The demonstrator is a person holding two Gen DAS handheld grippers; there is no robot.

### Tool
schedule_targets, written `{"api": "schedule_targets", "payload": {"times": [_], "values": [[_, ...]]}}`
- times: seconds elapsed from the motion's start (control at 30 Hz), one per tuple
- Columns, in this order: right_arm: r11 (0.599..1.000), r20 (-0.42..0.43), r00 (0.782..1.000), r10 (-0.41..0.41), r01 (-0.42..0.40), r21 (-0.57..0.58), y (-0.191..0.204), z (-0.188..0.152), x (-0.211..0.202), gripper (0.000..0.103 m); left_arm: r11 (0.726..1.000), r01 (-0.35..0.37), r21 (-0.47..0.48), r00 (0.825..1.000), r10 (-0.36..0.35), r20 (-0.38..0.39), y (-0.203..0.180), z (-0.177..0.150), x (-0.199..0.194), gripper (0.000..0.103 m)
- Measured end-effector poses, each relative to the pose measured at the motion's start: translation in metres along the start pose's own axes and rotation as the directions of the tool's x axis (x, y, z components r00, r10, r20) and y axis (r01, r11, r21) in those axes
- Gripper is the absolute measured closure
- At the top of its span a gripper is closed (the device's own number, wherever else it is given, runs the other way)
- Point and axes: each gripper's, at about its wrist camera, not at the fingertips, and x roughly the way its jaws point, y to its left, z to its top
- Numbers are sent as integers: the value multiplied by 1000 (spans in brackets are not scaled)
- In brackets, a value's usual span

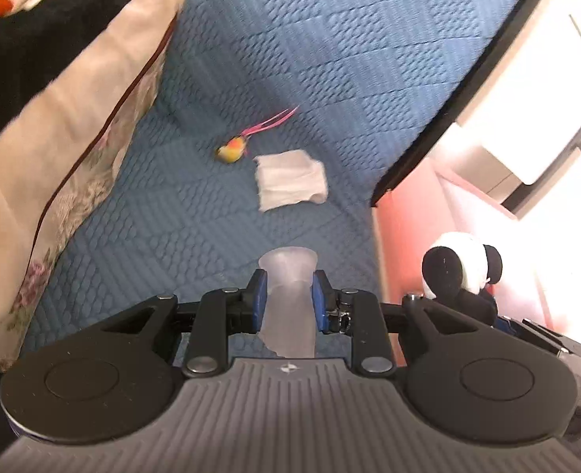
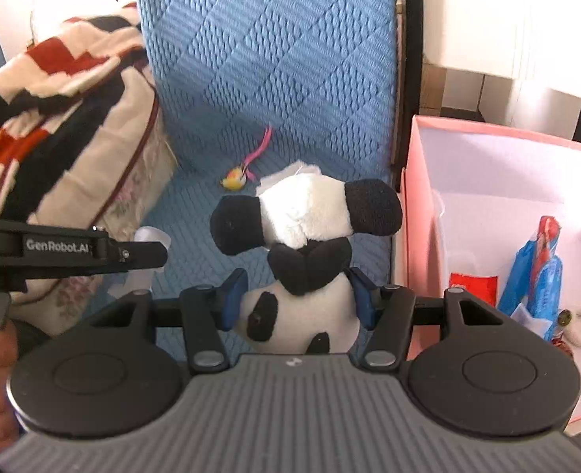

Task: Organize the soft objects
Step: 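Lift and carry the panda plush and clear cup over the pink box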

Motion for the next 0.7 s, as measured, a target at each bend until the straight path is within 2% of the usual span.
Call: {"api": "schedule_targets", "payload": {"times": [0.47,0.7], "values": [[999,80,996,-42,42,-4,-28,32,-45,44,997,68,26,997,-69,42,-44,19,-21,75],[998,103,993,-56,58,-18,-49,46,-59,44,993,95,63,993,-99,70,-83,25,-22,75]]}}
